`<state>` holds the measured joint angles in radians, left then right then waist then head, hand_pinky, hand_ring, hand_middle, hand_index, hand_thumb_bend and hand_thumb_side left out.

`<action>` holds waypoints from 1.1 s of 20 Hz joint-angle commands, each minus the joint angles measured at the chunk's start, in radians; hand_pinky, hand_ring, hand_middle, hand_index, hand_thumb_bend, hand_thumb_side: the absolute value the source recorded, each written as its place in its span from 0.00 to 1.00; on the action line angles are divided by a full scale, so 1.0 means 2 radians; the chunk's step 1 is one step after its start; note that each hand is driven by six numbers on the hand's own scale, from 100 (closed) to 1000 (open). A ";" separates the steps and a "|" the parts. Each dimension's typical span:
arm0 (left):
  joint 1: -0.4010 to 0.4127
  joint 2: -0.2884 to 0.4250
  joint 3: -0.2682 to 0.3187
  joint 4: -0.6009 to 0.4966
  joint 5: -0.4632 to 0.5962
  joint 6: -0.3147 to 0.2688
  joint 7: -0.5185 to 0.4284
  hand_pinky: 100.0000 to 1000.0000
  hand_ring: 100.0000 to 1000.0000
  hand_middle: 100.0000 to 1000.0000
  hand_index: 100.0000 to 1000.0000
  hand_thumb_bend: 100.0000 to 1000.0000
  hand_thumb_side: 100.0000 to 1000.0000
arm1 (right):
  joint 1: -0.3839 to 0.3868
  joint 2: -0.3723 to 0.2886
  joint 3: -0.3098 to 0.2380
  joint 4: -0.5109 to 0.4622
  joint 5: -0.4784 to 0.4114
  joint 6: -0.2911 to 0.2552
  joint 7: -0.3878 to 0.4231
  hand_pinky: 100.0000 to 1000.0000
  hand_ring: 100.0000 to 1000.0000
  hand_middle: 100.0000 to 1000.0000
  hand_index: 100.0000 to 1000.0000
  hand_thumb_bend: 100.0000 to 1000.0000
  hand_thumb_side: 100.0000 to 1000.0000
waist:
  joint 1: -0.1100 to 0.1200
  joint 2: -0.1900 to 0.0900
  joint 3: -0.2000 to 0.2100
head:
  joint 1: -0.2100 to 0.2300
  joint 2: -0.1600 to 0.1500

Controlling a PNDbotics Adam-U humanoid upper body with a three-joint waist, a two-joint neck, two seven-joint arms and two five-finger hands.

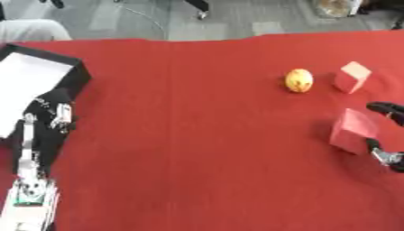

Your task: Pick up the objects with one hand, pass them to the other hand, and then place them into the box on the other side of the table.

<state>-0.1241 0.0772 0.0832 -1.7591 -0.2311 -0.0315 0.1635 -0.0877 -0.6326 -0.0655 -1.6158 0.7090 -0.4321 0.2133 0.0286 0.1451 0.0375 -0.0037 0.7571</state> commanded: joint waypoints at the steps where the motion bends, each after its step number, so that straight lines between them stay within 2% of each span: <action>1: -0.006 0.003 0.001 -0.009 -0.001 -0.001 -0.002 0.36 0.38 0.48 0.72 0.09 0.62 | -0.005 -0.021 -0.001 -0.001 0.004 -0.007 0.013 0.89 0.94 0.93 0.99 0.01 0.60 | 0.001 -0.005 0.000 | -0.002 -0.004; 11: -0.008 0.003 0.000 -0.009 0.000 -0.002 -0.003 0.36 0.38 0.48 0.72 0.09 0.62 | -0.009 -0.024 0.004 0.004 -0.001 -0.021 0.041 0.89 0.93 0.91 0.99 0.01 0.60 | 0.003 -0.003 0.004 | -0.005 -0.005; 16: -0.008 0.003 0.000 -0.009 0.000 -0.002 -0.002 0.36 0.38 0.48 0.72 0.09 0.62 | -0.011 -0.024 0.004 0.008 -0.004 -0.020 0.045 0.88 0.92 0.87 0.98 0.00 0.58 | 0.002 -0.002 0.005 | -0.005 -0.005; 20: -0.007 0.003 0.000 -0.010 0.000 -0.002 -0.002 0.36 0.38 0.48 0.72 0.09 0.62 | -0.013 -0.023 0.003 0.011 -0.009 -0.016 0.035 0.85 0.89 0.79 0.94 0.00 0.51 | 0.002 -0.003 0.005 | -0.005 -0.006; 22: -0.007 0.003 0.000 -0.010 0.000 -0.002 -0.002 0.36 0.38 0.48 0.72 0.10 0.62 | -0.015 -0.022 0.002 0.013 -0.013 -0.011 0.023 0.83 0.87 0.75 0.90 0.00 0.45 | 0.002 -0.003 0.005 | -0.005 -0.006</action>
<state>-0.1305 0.0771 0.0830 -1.7591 -0.2311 -0.0348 0.1599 -0.1118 -0.6482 -0.0566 -1.5902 0.6874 -0.4586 0.2690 0.0287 0.1462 0.0481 -0.0123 0.7540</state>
